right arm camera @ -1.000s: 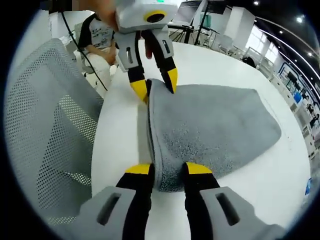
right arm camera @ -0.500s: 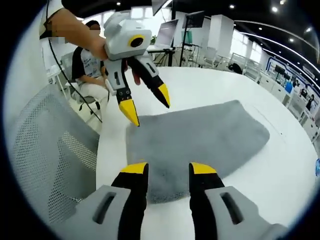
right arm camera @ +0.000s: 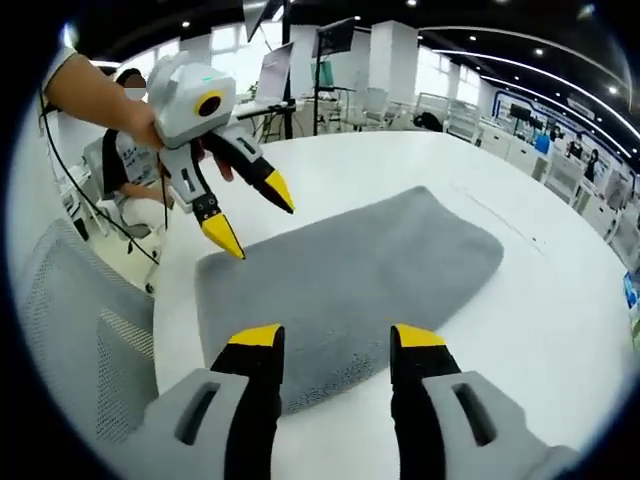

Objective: Fold the towel on the table until its edges align and the towel forms a compact rectangular stack.

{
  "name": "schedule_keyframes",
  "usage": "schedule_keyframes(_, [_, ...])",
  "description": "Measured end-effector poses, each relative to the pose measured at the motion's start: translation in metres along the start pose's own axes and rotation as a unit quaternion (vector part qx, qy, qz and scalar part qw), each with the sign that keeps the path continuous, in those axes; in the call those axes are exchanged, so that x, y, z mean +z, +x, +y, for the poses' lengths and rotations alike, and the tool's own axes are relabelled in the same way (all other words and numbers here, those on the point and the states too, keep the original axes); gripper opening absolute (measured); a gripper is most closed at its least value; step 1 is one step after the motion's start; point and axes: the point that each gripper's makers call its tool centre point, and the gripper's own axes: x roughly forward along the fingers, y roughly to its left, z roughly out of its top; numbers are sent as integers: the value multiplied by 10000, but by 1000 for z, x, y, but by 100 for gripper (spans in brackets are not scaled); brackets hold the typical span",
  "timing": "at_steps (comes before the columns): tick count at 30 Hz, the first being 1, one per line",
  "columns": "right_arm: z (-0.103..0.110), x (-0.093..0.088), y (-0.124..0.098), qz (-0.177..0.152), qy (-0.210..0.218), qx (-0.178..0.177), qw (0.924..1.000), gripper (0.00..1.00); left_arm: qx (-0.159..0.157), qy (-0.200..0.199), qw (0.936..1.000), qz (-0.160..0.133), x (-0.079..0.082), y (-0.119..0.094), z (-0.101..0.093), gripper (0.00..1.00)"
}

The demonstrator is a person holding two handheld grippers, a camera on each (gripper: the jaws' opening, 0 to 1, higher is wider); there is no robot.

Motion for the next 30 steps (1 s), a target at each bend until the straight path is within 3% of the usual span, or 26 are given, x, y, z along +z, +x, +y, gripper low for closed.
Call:
schedule_keyframes(14, [-9, 1, 15, 222, 140, -115, 9996, 42, 154, -108, 9996, 215, -7, 15, 19, 39])
schedule_keyframes(20, [3, -1, 18, 406, 140, 9, 9991, 43, 84, -132, 9992, 362, -14, 20, 20, 37])
schedule_keyframes(24, [-4, -16, 22, 578, 277, 95, 9979, 42, -32, -326, 9986, 404, -20, 24, 17, 37])
schedule_keyframes(30, [-7, -27, 24, 737, 202, 94, 9970, 41, -85, -103, 9984, 548, -24, 29, 13, 31])
